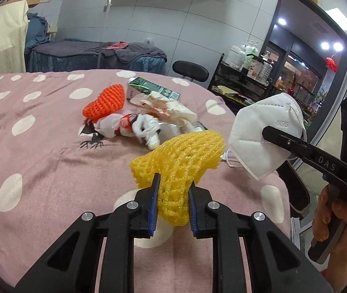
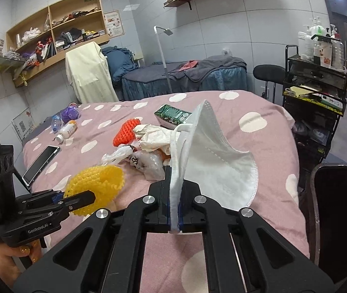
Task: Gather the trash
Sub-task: 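Carry the white mask to the brown bin and open the right tool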
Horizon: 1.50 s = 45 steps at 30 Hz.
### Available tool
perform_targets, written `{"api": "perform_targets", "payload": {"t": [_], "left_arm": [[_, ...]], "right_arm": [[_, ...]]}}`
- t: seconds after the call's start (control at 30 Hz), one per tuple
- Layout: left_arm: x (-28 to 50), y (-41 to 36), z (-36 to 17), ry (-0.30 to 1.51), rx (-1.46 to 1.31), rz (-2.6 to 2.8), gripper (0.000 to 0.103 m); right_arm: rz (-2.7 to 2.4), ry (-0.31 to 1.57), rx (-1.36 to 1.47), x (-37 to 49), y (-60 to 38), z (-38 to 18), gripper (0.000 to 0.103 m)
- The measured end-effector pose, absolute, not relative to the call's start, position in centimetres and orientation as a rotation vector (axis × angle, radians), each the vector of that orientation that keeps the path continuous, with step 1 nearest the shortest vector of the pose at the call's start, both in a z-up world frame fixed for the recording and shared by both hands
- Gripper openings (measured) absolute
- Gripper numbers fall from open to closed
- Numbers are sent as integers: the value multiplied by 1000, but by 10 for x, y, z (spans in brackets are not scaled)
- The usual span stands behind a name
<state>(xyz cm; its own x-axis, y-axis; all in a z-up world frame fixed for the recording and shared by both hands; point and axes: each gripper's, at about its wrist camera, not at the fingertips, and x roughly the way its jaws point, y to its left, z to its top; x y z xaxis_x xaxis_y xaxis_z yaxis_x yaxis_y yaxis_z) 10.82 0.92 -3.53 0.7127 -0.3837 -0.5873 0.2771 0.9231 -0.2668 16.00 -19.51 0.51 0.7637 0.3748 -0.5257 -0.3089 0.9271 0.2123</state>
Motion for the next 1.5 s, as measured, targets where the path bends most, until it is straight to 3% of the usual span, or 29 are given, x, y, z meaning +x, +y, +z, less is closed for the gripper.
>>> {"api": "perform_targets", "payload": {"t": [0.5,0.97,1.0,1.07,1.13,1.17,1.5], "left_arm": [[126,-107,-24,669,-93,-665,20],[141,-201,-24,697,18,-847,20],[143,-205,-24,706,17,-858,20],[145,-215,-25,718,24,-875,20],[145,-223,-25,723,44,-883,20],[144,-227,-25,726,53,-886,20],[151,-260,-25,758,97,-928,20]], "right_arm": [[-5,513,217,140,-331,12,4],[-232,837,453,179,-443,-108,5],[-236,855,451,180,-445,-116,7],[-239,906,439,183,-445,-131,20],[-262,921,461,182,-447,-140,63],[-263,912,474,180,-448,-141,68],[-352,810,438,142,-454,-112,75]]}}
